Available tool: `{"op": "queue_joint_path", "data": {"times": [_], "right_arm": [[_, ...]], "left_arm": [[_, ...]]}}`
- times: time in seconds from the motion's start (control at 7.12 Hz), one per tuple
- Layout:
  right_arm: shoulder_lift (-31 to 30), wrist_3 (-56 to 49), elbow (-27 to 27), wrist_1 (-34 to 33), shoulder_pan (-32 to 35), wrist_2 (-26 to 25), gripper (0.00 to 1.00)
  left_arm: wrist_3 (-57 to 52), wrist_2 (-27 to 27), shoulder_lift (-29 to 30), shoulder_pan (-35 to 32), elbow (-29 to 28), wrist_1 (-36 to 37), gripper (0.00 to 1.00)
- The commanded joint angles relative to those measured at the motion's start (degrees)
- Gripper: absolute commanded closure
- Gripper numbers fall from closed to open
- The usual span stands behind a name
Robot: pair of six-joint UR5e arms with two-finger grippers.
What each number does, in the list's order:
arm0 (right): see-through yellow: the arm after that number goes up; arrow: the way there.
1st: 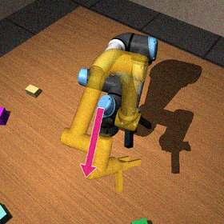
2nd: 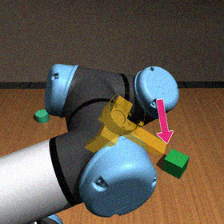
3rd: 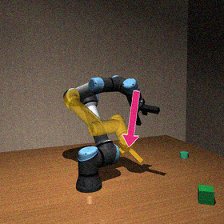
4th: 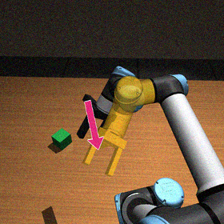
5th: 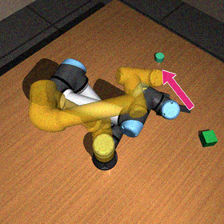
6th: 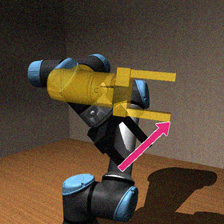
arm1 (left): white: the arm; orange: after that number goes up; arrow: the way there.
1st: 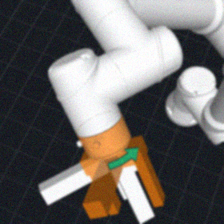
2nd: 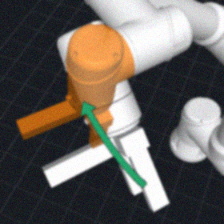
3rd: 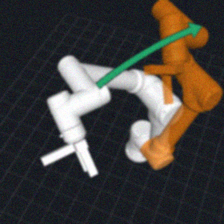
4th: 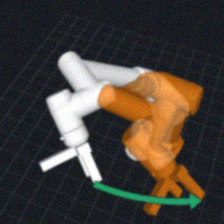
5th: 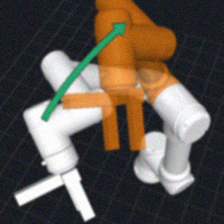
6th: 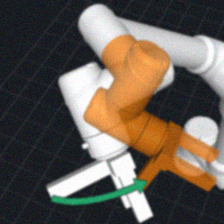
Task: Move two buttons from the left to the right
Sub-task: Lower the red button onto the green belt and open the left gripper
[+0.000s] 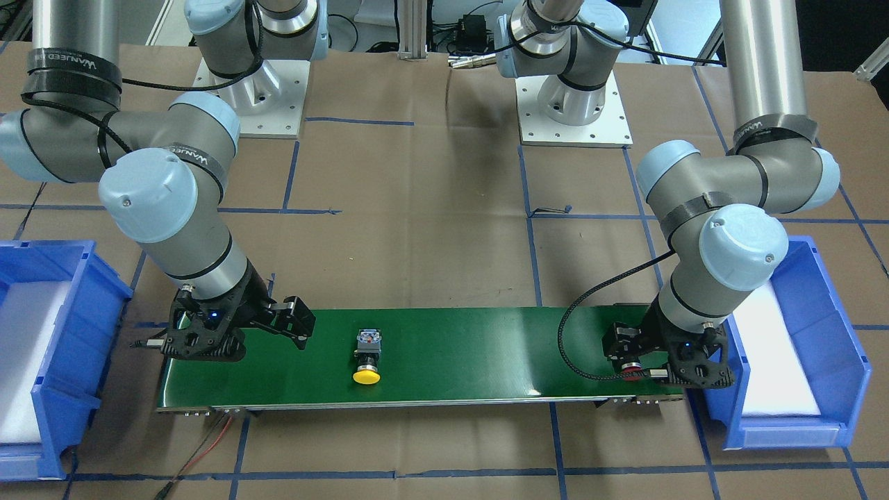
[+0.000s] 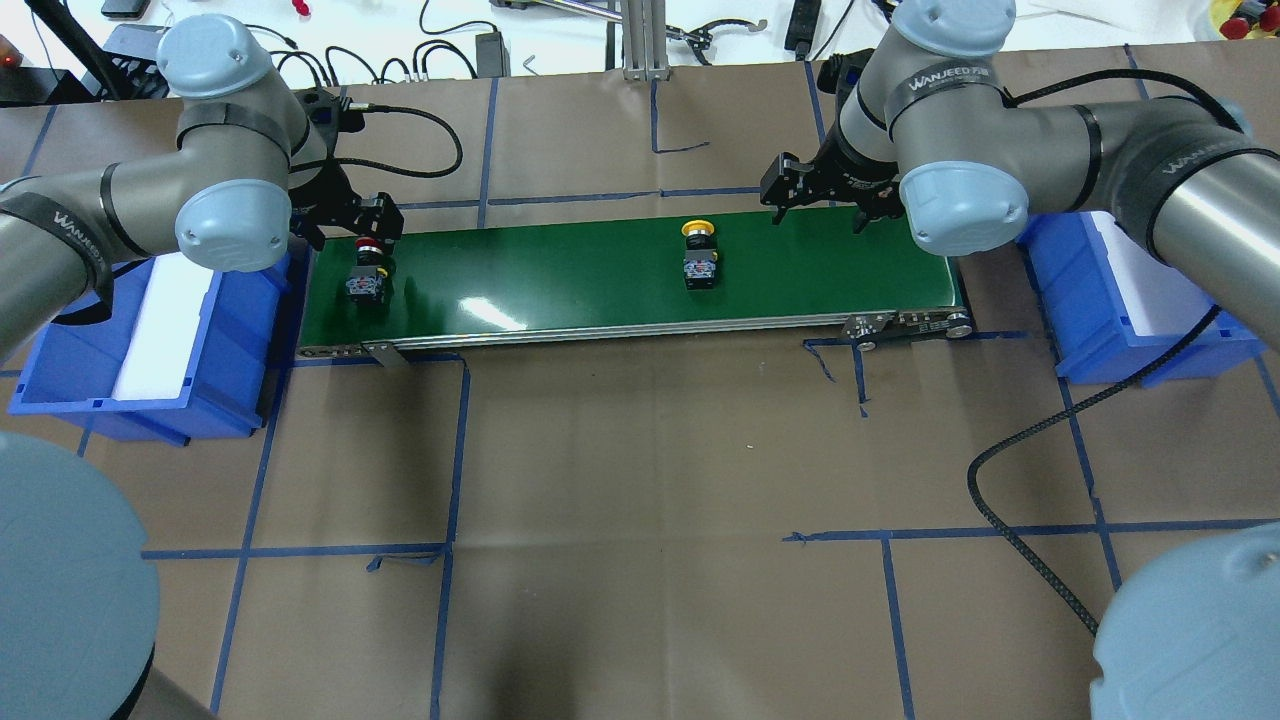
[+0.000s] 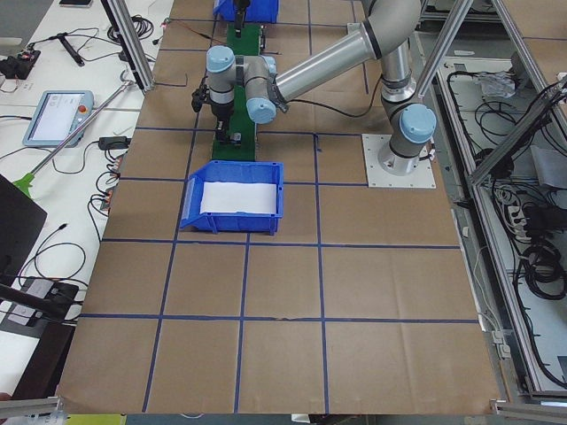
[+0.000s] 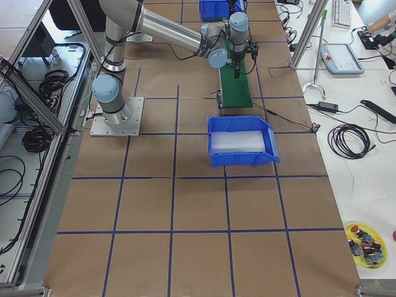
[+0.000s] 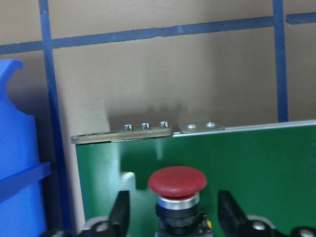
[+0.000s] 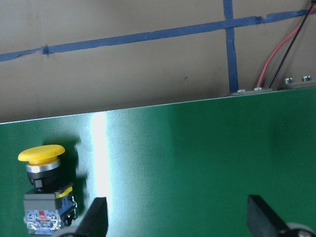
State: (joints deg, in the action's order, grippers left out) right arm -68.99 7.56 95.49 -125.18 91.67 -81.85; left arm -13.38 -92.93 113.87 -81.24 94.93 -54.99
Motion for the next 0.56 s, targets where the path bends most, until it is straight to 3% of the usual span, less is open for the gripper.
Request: {"op": "queue_joint_path", "data": {"times": [0.0, 0.42], "right_arm": [[0.5, 1.0, -0.2, -0.2, 0.2, 0.1, 0.00], [3.5, 6.4, -0.7, -0.2, 1.0, 0.3, 0.00]], "left_arm": [[0.0, -0.1, -4.1, -0.1, -1.4, -5.8, 0.00], [7.6, 0.8, -13.2, -1.5, -3.4, -20.5, 0.00]]}}
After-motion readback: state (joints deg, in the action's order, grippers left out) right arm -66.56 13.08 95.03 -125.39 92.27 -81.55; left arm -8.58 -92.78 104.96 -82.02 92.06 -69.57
